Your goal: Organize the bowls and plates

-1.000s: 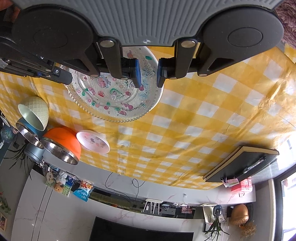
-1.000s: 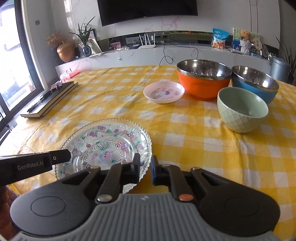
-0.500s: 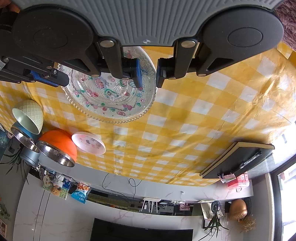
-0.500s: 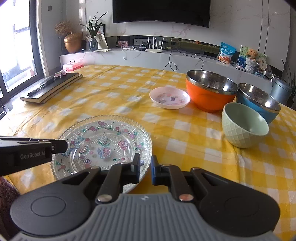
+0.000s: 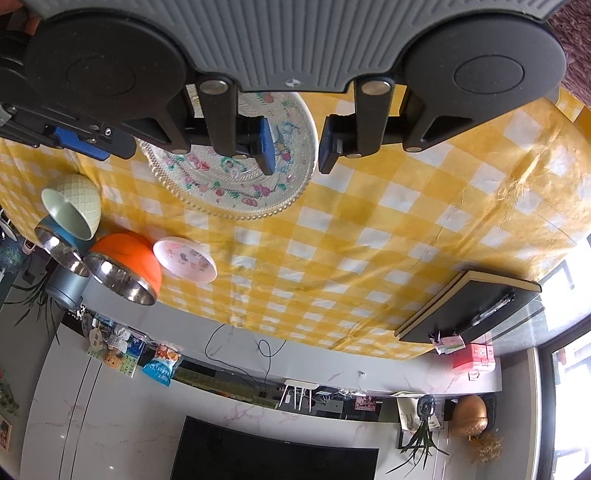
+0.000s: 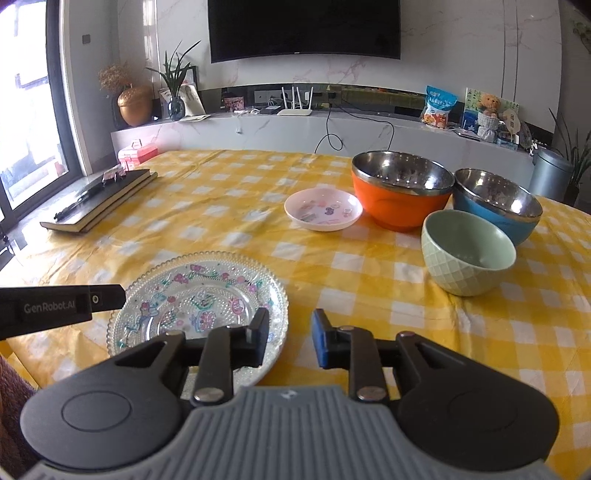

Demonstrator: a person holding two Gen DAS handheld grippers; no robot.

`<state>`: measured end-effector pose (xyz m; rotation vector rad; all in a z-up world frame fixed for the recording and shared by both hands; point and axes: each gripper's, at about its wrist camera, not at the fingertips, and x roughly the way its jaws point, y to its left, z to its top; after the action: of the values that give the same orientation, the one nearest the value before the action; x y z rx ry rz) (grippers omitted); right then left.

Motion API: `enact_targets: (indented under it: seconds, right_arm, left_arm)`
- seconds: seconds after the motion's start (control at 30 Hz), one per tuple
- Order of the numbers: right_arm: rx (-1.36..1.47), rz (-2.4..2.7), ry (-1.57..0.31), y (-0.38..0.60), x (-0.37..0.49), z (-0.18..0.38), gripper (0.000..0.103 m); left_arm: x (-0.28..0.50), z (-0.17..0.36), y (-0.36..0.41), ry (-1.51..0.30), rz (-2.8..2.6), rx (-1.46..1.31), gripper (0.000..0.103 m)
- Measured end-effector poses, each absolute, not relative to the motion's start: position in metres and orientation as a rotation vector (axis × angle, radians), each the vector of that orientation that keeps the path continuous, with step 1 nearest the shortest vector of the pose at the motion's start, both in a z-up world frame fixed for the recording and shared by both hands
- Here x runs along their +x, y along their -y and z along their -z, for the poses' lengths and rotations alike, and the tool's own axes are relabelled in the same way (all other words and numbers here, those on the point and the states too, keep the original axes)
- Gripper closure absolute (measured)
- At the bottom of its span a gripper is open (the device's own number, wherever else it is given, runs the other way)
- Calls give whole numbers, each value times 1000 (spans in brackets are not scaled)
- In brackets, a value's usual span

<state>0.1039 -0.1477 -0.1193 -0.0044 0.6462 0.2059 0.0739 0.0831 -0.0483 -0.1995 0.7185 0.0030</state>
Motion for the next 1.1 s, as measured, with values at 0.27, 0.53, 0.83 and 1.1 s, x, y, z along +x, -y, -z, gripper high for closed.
enact_targets:
  seconds: [0.27, 0.53, 0.83, 1.1]
  right_arm:
    - [111, -139, -630, 168, 112, 102, 79]
    - [277, -51, -643, 196, 146, 95, 77]
    - [406, -39, -642, 206, 192, 110, 77]
    - [473, -45, -666, 204, 232, 137, 78]
  left_arm:
    - [92, 22, -64, -737, 81, -242, 70]
    - [136, 13, -43, -741, 111, -268, 70]
    - [190, 24, -27, -744, 150, -288, 70]
    - [239, 50, -27, -774, 166, -304, 70]
